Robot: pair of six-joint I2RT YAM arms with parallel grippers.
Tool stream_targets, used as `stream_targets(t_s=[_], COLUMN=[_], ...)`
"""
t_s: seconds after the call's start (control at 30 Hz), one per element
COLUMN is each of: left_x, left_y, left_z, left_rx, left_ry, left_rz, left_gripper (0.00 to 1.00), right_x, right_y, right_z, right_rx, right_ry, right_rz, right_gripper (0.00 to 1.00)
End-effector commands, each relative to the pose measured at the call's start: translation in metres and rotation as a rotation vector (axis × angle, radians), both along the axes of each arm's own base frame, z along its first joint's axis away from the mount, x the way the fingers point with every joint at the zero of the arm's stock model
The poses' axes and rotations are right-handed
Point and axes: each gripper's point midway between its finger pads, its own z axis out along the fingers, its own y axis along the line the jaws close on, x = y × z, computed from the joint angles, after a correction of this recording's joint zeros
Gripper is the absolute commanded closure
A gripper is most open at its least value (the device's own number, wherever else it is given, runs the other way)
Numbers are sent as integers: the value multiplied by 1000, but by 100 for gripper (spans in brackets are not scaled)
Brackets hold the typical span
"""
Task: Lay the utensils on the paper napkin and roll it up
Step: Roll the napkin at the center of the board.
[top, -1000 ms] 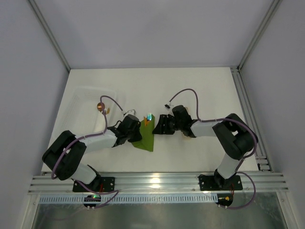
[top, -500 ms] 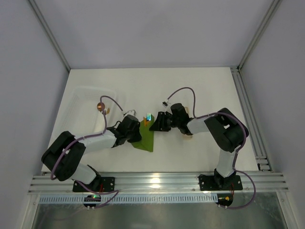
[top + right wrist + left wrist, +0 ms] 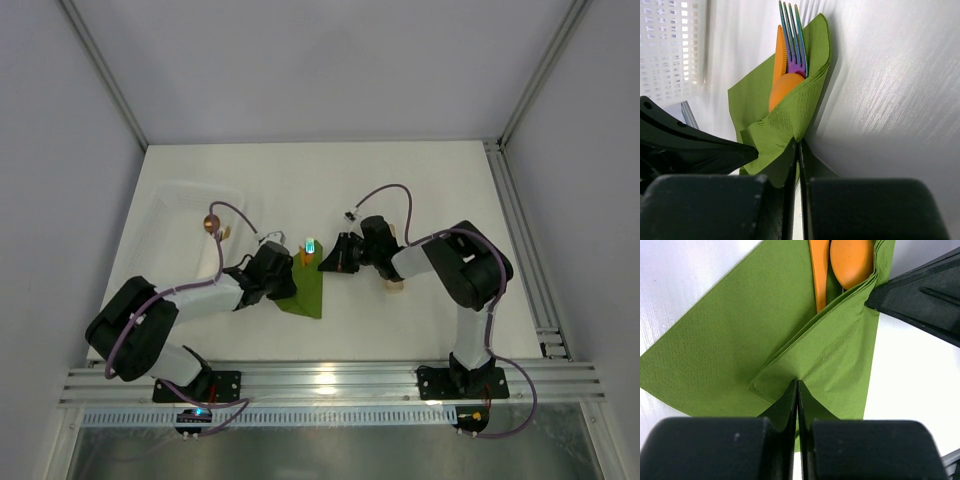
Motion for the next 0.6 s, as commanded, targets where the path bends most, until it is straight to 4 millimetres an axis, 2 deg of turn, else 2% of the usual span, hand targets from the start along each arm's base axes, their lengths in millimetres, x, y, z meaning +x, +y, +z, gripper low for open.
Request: stream_targets(t_s=[0.0, 0.17, 0.23, 0.27, 0.3, 0.57], left_x=[-19, -20, -20, -20, -20, -19], left_y=[16, 17, 17, 17, 17, 15], left_z=[-16, -17, -17, -17, -17, -17], left_rx=[60, 60, 61, 61, 62, 55], left_ry=[66, 69, 66, 66, 69, 69], left_rz=[-14, -12, -10, -10, -11, -17], left_gripper=[100, 100, 100, 100, 100, 100], right_x=[12, 16, 20, 21, 22, 41], right_y=[2, -1, -3, -4, -4, 1], right_z=[4, 5, 6, 6, 8, 12], right_rx=[14, 11, 17, 17, 18, 13], right_ry=[-34, -42, -46, -46, -48, -63], right_rz=[-20, -36, -46, -49, -53, -52], right_gripper=[96, 96, 85, 68, 63, 61])
